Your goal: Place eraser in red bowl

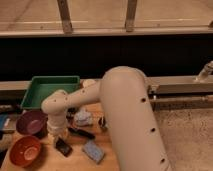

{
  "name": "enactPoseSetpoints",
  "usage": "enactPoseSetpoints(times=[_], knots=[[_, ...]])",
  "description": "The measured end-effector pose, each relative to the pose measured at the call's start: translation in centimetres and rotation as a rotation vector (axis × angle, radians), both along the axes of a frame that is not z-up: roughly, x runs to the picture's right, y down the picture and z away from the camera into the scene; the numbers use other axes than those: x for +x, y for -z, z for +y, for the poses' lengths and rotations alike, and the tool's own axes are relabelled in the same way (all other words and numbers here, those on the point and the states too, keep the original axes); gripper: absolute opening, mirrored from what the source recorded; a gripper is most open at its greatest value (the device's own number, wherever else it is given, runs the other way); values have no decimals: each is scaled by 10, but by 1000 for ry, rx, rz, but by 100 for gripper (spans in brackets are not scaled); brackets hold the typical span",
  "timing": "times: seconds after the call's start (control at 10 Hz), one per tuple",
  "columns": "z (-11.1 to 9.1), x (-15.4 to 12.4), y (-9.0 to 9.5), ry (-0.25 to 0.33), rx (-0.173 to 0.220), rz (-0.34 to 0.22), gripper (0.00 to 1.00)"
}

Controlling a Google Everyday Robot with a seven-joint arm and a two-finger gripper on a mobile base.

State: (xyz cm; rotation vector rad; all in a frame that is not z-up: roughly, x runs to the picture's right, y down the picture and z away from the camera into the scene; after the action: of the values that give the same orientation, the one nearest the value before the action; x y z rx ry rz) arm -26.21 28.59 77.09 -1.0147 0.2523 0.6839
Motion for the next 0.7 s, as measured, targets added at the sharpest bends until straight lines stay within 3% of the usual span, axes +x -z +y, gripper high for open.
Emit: enactPoseSetpoints(times=[0.1,0.5,0.7], knots=[[5,-5,1,11,0,13,0],[0,1,-1,14,5,19,0],[-19,8,6,-28,55,32,0]])
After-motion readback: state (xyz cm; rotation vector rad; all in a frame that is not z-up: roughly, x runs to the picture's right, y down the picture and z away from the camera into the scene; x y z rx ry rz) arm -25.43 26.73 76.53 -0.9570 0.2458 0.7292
